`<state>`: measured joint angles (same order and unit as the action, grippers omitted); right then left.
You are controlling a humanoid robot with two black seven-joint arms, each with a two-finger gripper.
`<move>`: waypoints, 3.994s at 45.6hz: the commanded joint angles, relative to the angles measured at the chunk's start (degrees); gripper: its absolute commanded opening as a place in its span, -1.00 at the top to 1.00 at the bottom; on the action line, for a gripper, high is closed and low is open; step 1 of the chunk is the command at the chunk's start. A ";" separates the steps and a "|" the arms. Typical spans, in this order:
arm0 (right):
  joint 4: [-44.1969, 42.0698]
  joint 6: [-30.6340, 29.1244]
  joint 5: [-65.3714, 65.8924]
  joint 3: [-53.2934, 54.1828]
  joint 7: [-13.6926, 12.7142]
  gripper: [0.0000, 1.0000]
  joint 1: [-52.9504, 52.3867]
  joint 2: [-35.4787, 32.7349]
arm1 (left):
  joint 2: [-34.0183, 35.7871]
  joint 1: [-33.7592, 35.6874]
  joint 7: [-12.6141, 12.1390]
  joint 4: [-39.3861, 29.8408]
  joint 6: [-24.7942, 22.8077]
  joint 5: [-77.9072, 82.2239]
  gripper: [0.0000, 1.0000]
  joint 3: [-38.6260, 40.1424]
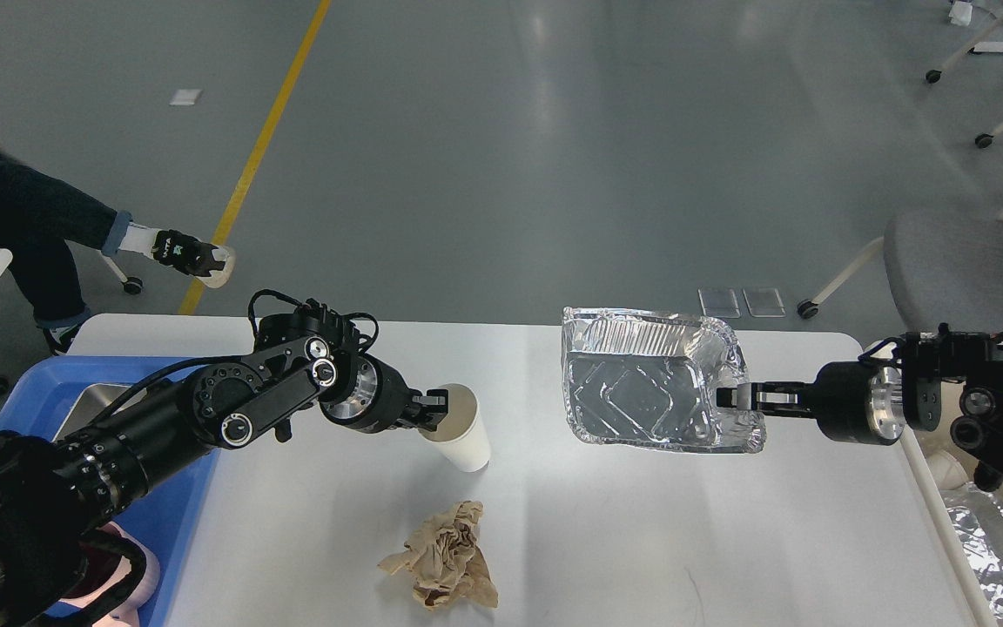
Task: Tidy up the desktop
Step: 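Grasp the white paper cup with the left gripper and lift it, then carry the paper cup over the foil tray and lower it in, then release the paper cup and withdraw the left gripper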
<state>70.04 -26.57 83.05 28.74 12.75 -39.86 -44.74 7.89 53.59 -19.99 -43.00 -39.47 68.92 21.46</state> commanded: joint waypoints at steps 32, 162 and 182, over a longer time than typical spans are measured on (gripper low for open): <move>-0.17 -0.41 0.18 -0.97 0.00 1.00 2.15 3.78 | 27.88 22.77 -4.79 -7.36 -15.53 -13.45 1.00 18.09; -2.01 -1.64 0.09 -4.40 -0.09 1.00 -3.04 8.53 | -14.92 26.30 -6.11 8.19 -4.92 -16.88 -0.95 5.43; -2.01 -1.73 0.00 -4.40 0.00 1.00 -2.95 7.56 | -3.08 22.10 -4.19 10.05 -1.32 -21.63 -0.95 4.82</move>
<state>68.04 -28.23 83.06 24.34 12.70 -42.87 -37.07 -1.38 80.40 -25.47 -32.32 -41.19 47.07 26.01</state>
